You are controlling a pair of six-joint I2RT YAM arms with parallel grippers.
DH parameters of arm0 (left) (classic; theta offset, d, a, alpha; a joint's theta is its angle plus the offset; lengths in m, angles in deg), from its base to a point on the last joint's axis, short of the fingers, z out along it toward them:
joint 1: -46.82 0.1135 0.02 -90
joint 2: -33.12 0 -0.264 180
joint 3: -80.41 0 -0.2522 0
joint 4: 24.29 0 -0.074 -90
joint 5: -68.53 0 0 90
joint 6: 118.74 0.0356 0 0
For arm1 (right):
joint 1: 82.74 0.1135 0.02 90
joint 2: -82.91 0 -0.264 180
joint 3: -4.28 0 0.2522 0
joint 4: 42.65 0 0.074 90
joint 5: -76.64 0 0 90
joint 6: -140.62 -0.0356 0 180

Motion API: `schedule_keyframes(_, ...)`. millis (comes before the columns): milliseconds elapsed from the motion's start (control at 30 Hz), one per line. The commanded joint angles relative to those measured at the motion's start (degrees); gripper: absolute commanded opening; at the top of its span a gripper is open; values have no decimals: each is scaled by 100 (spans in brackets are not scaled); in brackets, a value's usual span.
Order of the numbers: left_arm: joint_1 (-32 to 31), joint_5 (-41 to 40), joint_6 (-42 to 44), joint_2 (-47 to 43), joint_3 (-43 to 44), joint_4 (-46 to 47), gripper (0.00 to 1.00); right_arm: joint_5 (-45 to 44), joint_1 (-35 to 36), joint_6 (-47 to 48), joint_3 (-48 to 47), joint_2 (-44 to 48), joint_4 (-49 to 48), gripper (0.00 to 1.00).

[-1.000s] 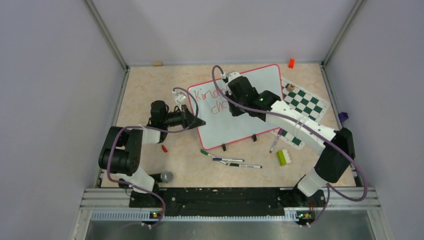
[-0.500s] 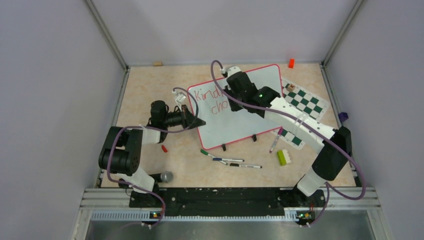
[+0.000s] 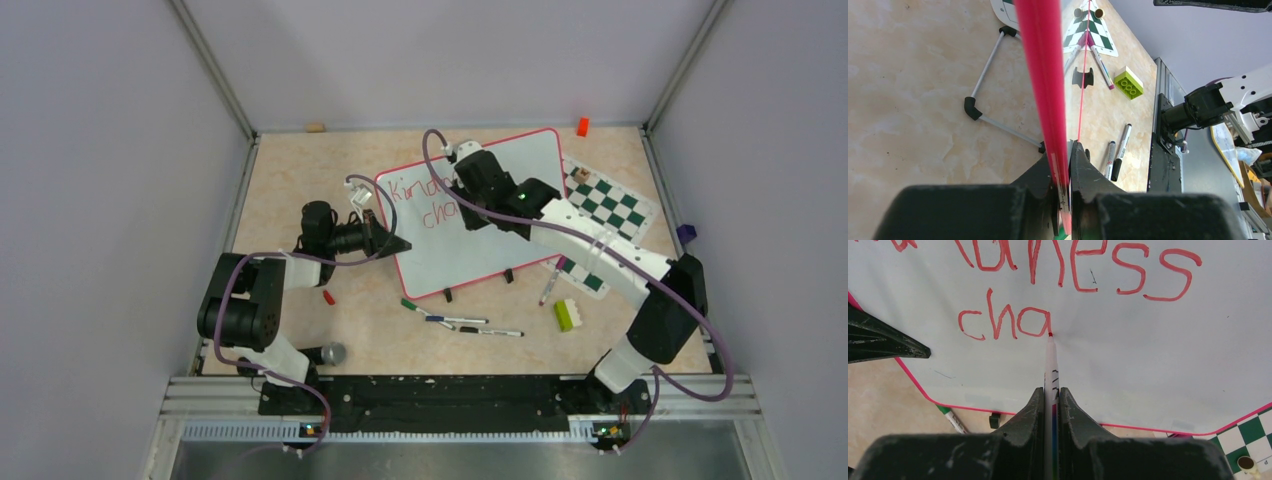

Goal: Write a sentence on the whiteboard
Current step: Open the sentence on the whiteboard.

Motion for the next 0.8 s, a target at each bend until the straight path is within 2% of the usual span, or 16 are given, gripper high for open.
schedule_keyframes(0,-11,-1048,739,244,-181,-507,0,-220,-64,-20,45,120,-89,0)
schedule_keyframes(233,-10,-1047,741,241,-182,-515,0,-254,-64,-2,-153,320,-65,0)
schedule_keyframes(400,-8,-1044,741,251,-180,-515,0,74,-126,14,-164,487,-61,0)
schedule_keyframes(767,-10,-1043,741,256,-176,-515,0,24,-257,25,-351,319,-99,0)
